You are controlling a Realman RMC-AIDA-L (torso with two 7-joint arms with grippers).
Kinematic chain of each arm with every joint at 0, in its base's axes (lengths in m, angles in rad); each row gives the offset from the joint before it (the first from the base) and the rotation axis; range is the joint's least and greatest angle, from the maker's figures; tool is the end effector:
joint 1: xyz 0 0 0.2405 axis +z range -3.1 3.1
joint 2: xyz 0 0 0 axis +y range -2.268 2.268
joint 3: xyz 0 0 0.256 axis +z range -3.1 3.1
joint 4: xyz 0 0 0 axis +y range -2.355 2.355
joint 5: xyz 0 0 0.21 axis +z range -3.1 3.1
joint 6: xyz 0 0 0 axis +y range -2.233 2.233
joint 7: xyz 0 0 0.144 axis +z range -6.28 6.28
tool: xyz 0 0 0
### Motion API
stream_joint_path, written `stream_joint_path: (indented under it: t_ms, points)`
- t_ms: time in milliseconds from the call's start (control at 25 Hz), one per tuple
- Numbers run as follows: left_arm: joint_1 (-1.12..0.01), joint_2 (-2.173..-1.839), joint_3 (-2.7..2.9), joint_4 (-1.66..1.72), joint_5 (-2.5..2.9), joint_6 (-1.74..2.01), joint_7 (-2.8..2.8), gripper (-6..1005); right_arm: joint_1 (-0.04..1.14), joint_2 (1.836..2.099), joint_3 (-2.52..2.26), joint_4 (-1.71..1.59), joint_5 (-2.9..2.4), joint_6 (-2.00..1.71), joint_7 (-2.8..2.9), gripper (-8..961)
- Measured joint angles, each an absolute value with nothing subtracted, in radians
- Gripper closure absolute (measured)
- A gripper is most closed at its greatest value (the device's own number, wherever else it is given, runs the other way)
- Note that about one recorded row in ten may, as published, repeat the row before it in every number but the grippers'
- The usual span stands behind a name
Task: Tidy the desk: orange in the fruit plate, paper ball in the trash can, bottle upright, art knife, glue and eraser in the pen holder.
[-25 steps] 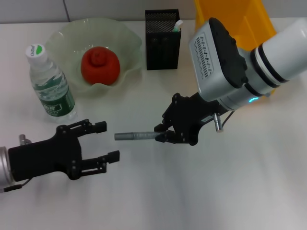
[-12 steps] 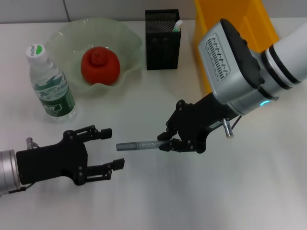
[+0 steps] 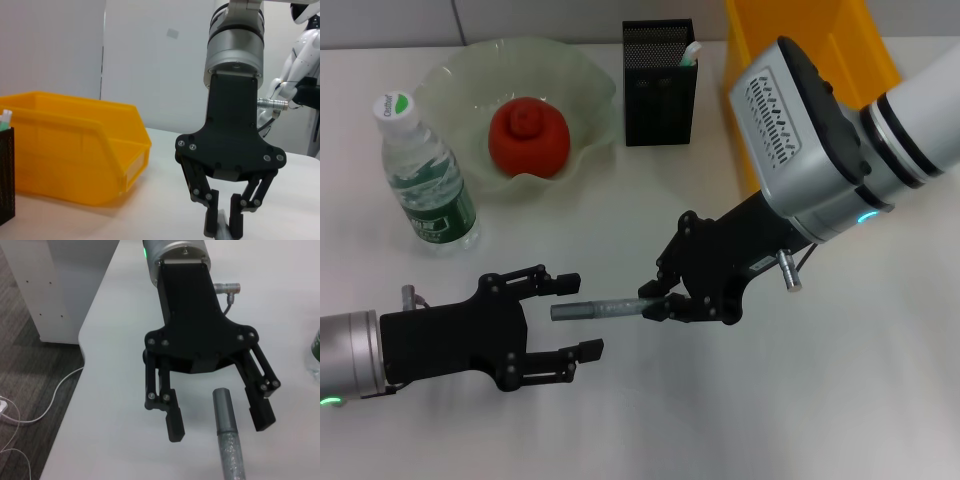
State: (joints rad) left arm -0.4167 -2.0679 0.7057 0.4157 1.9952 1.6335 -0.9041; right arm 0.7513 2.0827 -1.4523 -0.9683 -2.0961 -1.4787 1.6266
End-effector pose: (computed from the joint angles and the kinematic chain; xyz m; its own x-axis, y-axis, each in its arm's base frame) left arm -0.2972 0.2597 -0.0372 0.8326 0.1697 0.5272 0.2799 -0.9503 -0.1361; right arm 0.1364 0.3420 -0.0685 0.9923 0.1172 0.0400 0.1128 -0.9886 0.0996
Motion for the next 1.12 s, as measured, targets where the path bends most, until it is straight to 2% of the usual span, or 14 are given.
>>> stream_joint_path:
  t_ms: [600, 1040, 1120]
  points:
    - [-0.44, -2.071, 0.706, 0.382, 1.988, 1.631, -0.874, 384, 0.755, 2.083, -1.453, -0.962, -2.092, -1.479, 1.626, 822]
    - [-0.448, -2.071, 0.706, 0.377, 1.984, 1.609, -0.867, 472, 0.754, 2.083, -1.453, -0.962, -2.09, -1.475, 1.626, 821]
    - [-0.454, -2.071, 0.706, 0.377, 1.984, 1.609, -0.868, 561, 0.754, 2.083, -1.453, -0.962, -2.09, -1.475, 1.626, 822]
